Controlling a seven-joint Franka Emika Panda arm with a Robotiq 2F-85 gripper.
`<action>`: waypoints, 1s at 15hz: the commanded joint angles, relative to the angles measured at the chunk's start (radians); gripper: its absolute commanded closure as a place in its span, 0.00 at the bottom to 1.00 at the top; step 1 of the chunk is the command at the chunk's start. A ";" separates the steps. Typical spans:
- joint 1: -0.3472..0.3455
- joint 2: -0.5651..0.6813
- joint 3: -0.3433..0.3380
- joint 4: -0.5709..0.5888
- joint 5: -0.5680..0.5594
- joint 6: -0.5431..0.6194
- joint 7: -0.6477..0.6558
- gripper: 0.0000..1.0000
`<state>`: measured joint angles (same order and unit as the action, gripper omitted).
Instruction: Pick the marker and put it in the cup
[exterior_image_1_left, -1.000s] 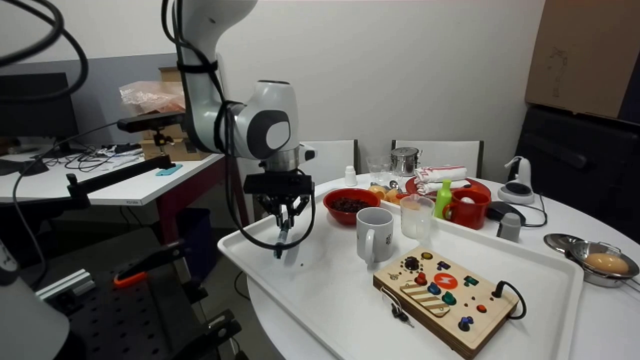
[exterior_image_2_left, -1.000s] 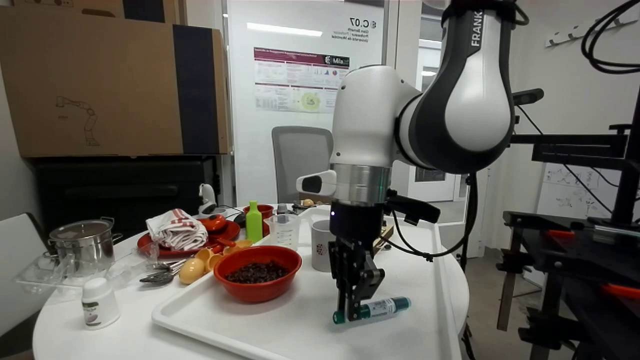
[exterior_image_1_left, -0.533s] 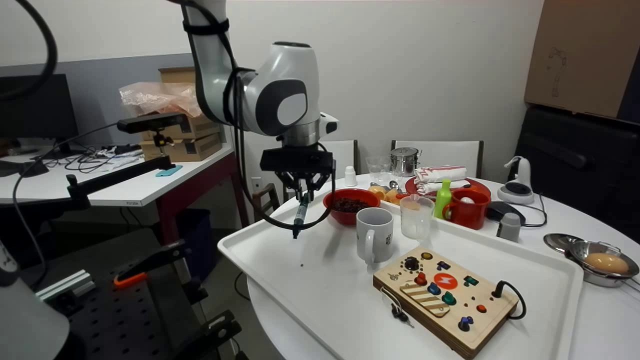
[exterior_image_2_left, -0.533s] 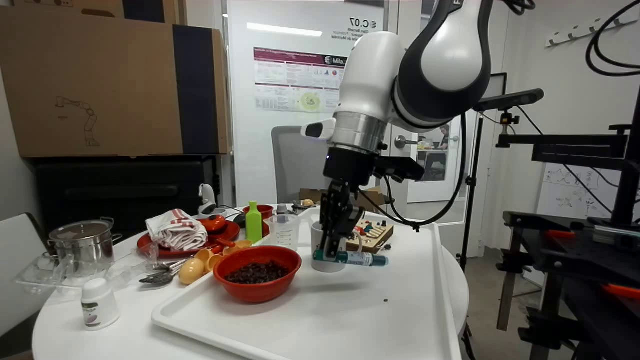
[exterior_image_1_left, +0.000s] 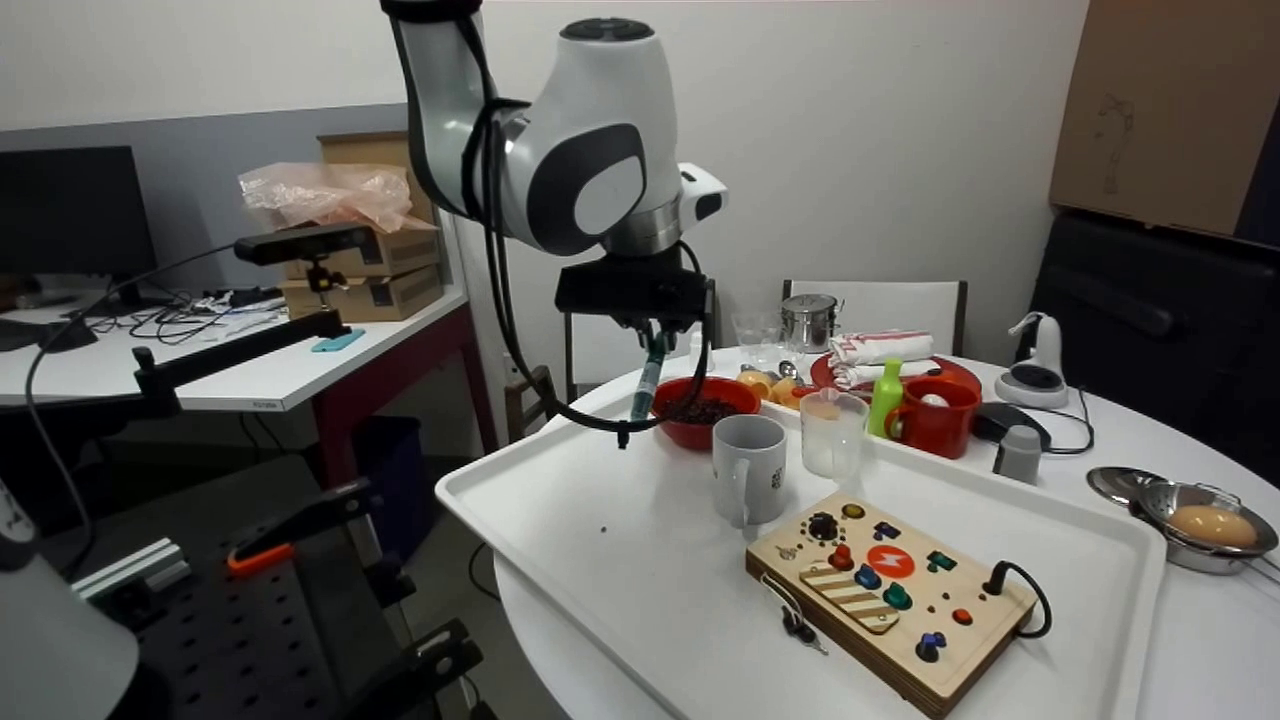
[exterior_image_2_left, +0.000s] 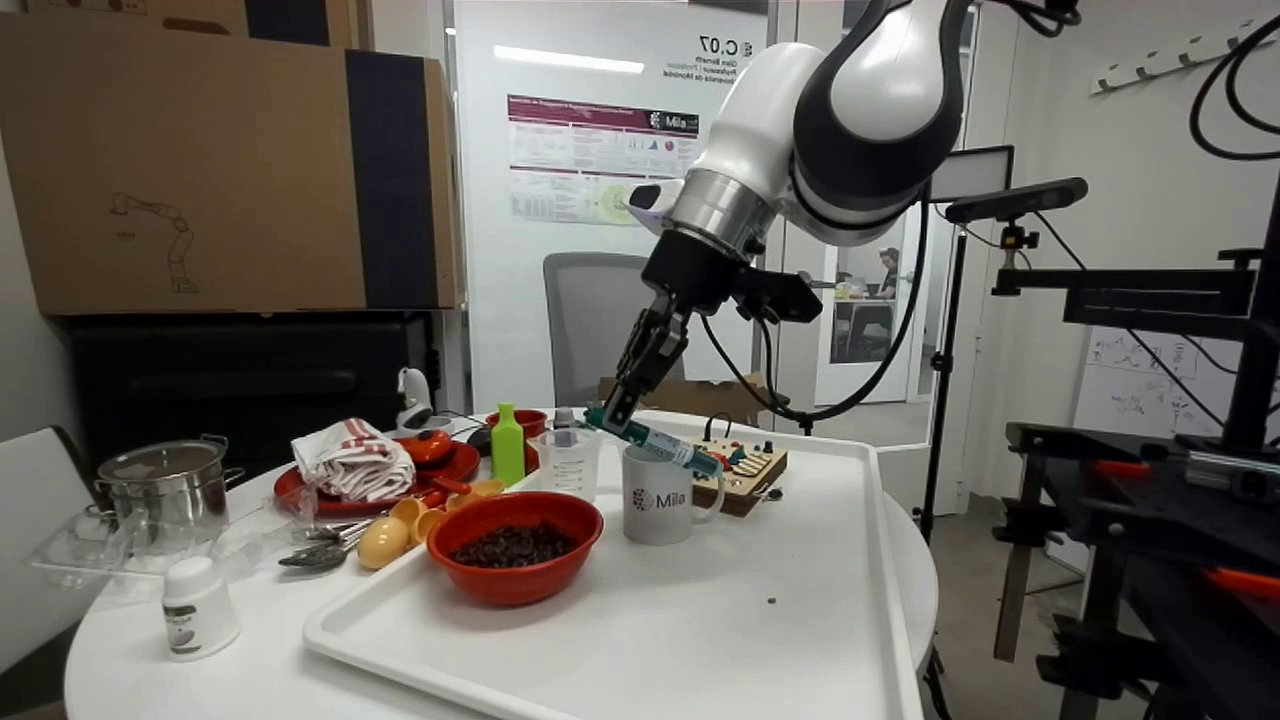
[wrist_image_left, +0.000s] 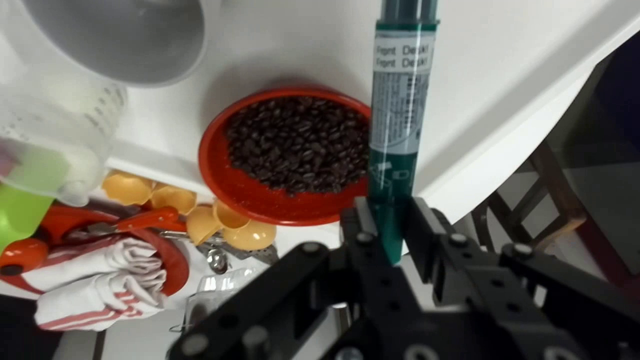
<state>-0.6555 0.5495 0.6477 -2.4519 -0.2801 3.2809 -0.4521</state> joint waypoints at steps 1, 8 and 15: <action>-0.052 0.001 0.007 0.007 -0.010 0.097 -0.007 0.87; -0.018 -0.021 -0.080 0.077 0.006 0.178 -0.014 0.87; -0.021 0.028 -0.090 0.129 0.018 0.173 -0.006 0.87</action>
<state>-0.6817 0.5526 0.5617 -2.3392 -0.2834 3.4540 -0.4531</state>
